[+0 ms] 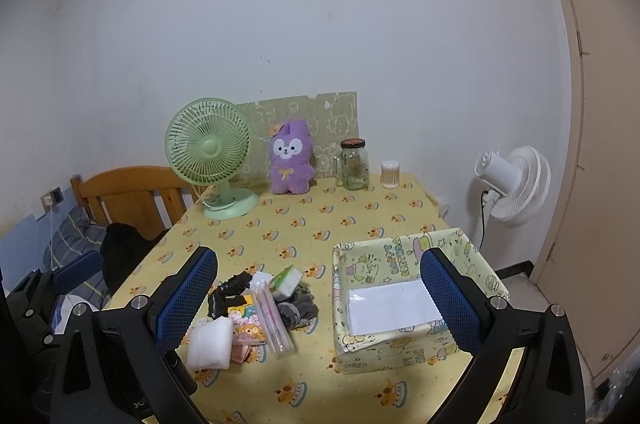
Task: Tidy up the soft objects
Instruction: 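Move both tools toward the pile of items on the table, then grasp the clear straw bag with the right tool while the left tool grasps the white cloth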
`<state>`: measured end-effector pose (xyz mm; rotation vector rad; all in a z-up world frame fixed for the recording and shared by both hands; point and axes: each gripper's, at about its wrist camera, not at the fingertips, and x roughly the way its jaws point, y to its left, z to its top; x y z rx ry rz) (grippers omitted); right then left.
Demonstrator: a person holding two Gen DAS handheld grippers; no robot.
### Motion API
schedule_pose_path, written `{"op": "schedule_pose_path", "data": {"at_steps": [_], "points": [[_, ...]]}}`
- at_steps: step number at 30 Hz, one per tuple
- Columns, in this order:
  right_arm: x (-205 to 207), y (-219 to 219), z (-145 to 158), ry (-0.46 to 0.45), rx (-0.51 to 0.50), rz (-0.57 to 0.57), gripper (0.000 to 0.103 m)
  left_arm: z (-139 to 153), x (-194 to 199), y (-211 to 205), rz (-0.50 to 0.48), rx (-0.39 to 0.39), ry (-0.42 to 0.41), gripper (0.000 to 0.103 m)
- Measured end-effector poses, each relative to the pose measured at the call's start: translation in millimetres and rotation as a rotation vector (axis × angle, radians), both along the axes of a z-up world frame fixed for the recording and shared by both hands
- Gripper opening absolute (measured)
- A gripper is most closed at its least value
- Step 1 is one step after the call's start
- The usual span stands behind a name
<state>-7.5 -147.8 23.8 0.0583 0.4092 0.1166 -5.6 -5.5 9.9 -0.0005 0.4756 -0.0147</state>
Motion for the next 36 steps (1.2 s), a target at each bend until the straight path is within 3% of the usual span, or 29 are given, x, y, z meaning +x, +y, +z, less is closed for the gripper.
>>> {"op": "schedule_pose_path", "data": {"at_steps": [12, 24, 36], "points": [[2, -1, -4, 0.009, 0.01, -0.018, 0.102, -2, -1, 2, 0.001, -0.038, -0.003, 0.101], [16, 9, -19, 0.055, -0.003, 0.001, 0.098, -20, 10, -2, 0.005, 0.027, 0.008, 0.092], [38, 25, -47, 0.117, -0.007, 0.03, 0.092, -48, 26, 3, 0.019, 0.041, 0.037, 0.085]]}}
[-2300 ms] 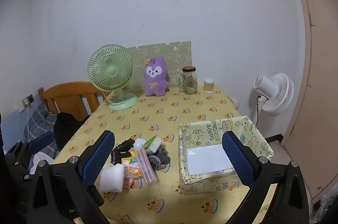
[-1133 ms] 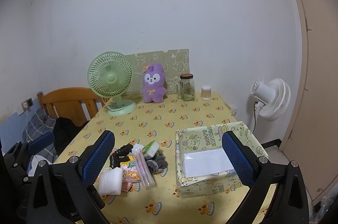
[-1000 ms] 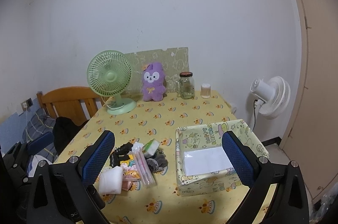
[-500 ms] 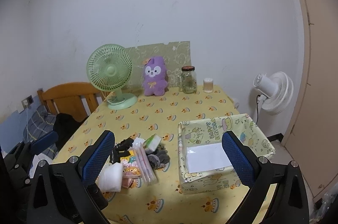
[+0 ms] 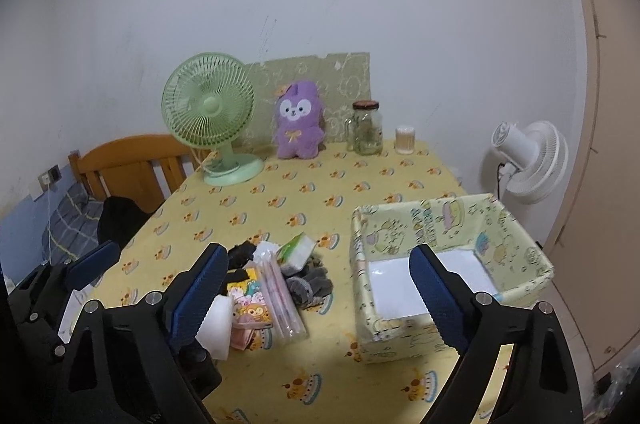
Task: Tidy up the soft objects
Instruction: 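Grasp the clear straw bag with the right tool while the left tool grasps the white cloth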
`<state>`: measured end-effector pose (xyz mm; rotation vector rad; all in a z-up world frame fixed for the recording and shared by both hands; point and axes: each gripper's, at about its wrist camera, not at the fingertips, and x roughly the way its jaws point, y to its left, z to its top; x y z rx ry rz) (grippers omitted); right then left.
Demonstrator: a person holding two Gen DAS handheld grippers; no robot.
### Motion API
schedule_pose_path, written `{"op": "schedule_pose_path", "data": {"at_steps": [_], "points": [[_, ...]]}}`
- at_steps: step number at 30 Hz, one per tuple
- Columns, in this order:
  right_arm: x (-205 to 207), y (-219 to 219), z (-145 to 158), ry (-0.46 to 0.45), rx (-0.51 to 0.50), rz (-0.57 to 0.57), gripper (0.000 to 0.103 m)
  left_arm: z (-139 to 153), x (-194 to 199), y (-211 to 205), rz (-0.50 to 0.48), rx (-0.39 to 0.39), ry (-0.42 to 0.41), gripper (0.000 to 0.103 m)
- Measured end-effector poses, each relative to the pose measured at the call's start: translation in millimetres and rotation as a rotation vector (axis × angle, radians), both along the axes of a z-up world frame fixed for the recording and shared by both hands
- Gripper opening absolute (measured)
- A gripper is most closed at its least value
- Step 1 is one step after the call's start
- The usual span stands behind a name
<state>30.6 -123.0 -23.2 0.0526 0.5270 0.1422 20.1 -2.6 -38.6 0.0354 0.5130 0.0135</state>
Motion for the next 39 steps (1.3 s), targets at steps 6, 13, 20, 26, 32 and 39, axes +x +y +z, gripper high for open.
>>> {"op": "schedule_pose_path", "data": {"at_steps": [6, 13, 20, 26, 32, 39], "points": [[13, 11, -19, 0.053, 0.003, 0.025, 0.088, -21, 10, 8, -0.011, -0.013, 0.073, 0.083], [25, 27, -43, 0.095, -0.005, 0.067, 0.084, -46, 22, 17, -0.021, -0.031, 0.139, 0.083], [35, 41, -63, 0.128, -0.016, 0.098, 0.079, -67, 33, 24, -0.012, -0.037, 0.194, 0.074], [45, 48, -81, 0.177, -0.022, 0.109, 0.074, -84, 40, 26, -0.021, -0.067, 0.239, 0.072], [57, 53, -95, 0.207, -0.041, 0.111, 0.07, -98, 49, 30, -0.019, -0.091, 0.284, 0.069], [71, 57, -108, 0.241, -0.047, 0.11, 0.069, -104, 56, 31, -0.043, -0.08, 0.283, 0.056]]}}
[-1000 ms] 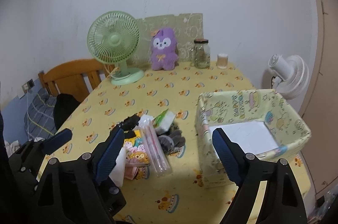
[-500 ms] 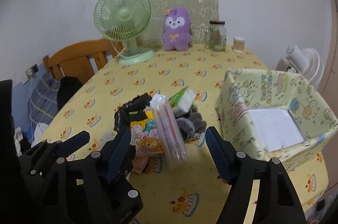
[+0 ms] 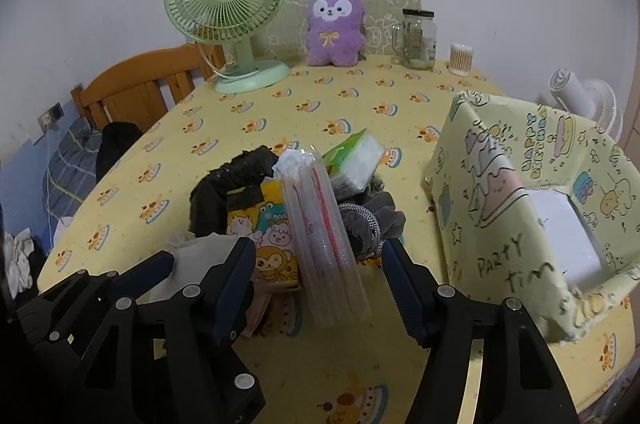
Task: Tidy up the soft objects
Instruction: 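Grasp the clear straw bag with the right tool while the left tool grasps the white cloth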
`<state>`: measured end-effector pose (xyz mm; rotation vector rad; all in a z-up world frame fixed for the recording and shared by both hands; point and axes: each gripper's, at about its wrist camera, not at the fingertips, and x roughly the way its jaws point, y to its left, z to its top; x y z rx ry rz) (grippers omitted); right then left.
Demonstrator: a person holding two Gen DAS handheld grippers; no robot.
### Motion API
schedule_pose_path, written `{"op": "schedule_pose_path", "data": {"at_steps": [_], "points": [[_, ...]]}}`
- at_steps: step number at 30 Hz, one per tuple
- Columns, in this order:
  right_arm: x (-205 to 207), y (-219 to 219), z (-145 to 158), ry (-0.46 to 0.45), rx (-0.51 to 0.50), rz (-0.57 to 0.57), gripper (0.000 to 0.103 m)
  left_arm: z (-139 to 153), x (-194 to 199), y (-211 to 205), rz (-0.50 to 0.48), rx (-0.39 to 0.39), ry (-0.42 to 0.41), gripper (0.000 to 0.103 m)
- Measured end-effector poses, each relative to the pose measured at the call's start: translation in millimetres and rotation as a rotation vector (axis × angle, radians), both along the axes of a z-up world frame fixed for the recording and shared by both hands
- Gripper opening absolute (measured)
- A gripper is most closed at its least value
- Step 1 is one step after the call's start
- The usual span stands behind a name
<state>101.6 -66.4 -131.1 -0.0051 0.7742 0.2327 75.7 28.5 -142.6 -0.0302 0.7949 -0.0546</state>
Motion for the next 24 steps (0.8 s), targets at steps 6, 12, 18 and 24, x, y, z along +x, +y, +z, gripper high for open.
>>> {"op": "schedule_pose_path", "data": {"at_steps": [6, 12, 18, 24], "points": [[10, 2, -8, 0.029, -0.002, 0.009, 0.055, 0, 4, -1, -0.021, 0.02, -0.015, 0.046], [13, 3, -8, 0.047, 0.011, 0.008, 0.029, 2, 7, -2, -0.024, 0.016, -0.011, 0.03], [10, 1, -3, 0.052, 0.034, 0.012, 0.026, 8, 3, -3, -0.034, 0.018, -0.014, 0.018], [4, -1, 11, 0.024, 0.052, 0.015, 0.025, 21, -3, -6, -0.038, 0.016, -0.044, 0.015]]}}
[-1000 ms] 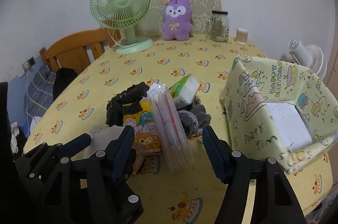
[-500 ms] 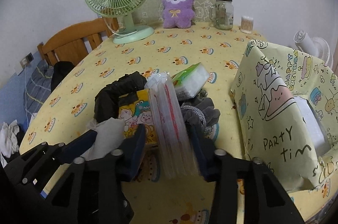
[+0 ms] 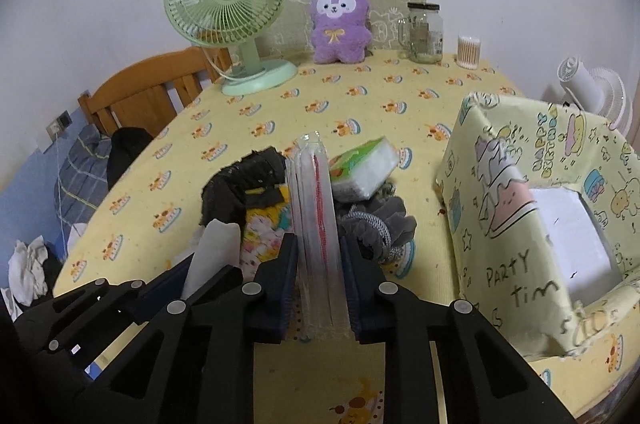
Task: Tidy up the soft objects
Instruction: 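Grasp the clear straw bag with the right tool while the left tool grasps the white cloth, then carry the white cloth and straw bag over the patterned box with both tools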
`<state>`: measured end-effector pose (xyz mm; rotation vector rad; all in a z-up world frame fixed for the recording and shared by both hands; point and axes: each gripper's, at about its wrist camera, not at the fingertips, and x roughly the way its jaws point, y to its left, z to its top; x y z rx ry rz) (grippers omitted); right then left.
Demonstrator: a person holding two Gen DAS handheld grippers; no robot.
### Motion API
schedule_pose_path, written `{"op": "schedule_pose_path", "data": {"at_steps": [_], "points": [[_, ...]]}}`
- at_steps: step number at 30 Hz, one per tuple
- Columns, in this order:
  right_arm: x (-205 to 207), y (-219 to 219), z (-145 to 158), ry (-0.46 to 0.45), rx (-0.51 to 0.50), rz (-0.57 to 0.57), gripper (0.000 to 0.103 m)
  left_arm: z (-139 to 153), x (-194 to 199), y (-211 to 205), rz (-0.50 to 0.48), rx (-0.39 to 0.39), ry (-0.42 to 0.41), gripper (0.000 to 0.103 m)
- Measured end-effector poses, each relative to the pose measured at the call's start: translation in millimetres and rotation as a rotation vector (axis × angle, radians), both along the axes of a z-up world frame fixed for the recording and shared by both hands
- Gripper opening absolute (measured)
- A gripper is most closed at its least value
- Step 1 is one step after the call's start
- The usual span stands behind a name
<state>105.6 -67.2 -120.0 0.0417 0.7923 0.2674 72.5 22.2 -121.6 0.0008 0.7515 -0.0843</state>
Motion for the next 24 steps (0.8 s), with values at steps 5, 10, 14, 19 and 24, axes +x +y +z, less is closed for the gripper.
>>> {"op": "schedule_pose_path", "data": {"at_steps": [5, 10, 14, 19, 24], "points": [[-3, -3, 12, -0.007, 0.019, -0.018, 0.025, 11, 0, -1, 0.001, -0.002, -0.006, 0.014], [-7, -5, 28, -0.037, 0.028, -0.017, 0.025, 27, -7, -2, 0.004, -0.005, -0.042, 0.014], [-10, -6, 40, -0.057, 0.033, -0.017, 0.025, 39, -11, -2, 0.006, -0.013, -0.068, 0.014], [-14, -7, 56, -0.084, 0.036, -0.022, 0.025, 53, -14, -4, 0.011, -0.017, -0.101, 0.014], [-17, -9, 72, -0.118, 0.043, -0.027, 0.025, 68, -17, -5, 0.009, -0.017, -0.138, 0.014]]}}
